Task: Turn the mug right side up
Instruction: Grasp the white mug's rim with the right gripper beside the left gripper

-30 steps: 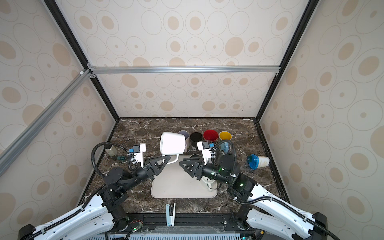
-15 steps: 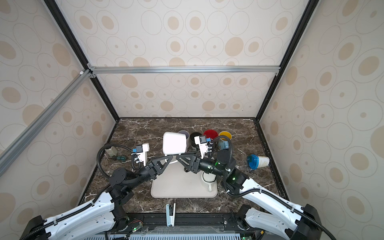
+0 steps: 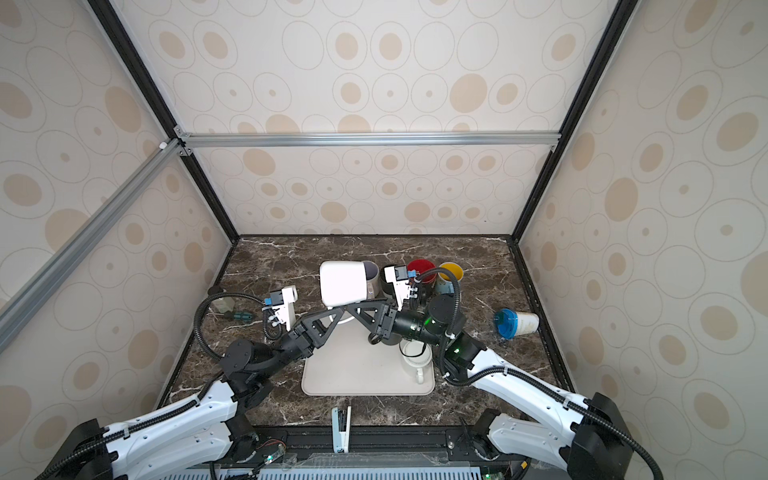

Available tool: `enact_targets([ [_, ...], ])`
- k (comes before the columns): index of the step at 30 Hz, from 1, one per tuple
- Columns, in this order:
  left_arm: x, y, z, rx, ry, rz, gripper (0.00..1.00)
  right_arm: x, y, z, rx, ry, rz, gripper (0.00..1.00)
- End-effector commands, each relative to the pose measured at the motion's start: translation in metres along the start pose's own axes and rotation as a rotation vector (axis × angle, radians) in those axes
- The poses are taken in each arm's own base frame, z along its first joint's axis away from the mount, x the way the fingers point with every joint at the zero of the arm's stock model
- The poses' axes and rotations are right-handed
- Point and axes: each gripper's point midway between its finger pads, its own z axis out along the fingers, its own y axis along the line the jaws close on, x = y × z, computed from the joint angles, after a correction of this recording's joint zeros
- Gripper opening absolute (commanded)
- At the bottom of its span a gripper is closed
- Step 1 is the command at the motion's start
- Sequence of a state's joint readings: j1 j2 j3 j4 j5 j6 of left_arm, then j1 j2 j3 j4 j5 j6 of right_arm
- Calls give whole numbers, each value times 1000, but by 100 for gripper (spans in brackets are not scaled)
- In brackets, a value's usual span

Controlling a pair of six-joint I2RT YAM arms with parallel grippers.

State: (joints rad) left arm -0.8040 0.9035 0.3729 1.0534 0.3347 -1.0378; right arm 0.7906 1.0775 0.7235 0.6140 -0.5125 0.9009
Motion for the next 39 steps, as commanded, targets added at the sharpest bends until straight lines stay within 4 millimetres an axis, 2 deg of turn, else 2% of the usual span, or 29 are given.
enact_targets([
  [1, -10, -33, 1, 133, -15, 25, 0, -29, 31, 1, -100, -80, -53, 28],
  [6, -8, -31, 3, 133, -7, 18, 0, -29, 31, 7, -117, -71, -44, 27],
  [10, -8, -30, 2, 133, -9, 15, 0, -31, 32, 10, -123, -66, -41, 23],
  [14, -8, -28, 1, 125, -11, 14, 0, -33, 33, 10, -124, -70, -44, 0],
  [20, -6, -16, 3, 63, 12, 12, 0, -36, 38, 9, -128, -69, -36, 0],
  [21, -4, -5, 5, 1, 36, 8, 41, -36, 39, 9, -125, -66, -32, 0],
  [22, -3, 7, 6, -78, 61, 21, 76, -36, 40, 8, -118, -61, -30, 0],
  [23, -5, 17, 5, -158, 76, 46, 99, -37, 40, 7, -106, -58, -32, 0],
  [26, -15, 62, -20, -520, 115, 185, 100, -37, 34, 5, -31, -37, -28, 0],
  [31, -44, 106, -82, -1009, 164, 419, 100, -37, 16, 5, 92, -6, -20, 0],
  [34, -36, 120, -92, -1097, 264, 451, 100, -34, 0, 10, 181, 33, -8, 0],
  [36, -18, 126, -87, -1055, 340, 439, 100, -33, -7, 13, 215, 52, -5, 0],
  [39, -1, 127, -86, -972, 352, 398, 100, -31, -16, 16, 255, 74, -4, 0],
])
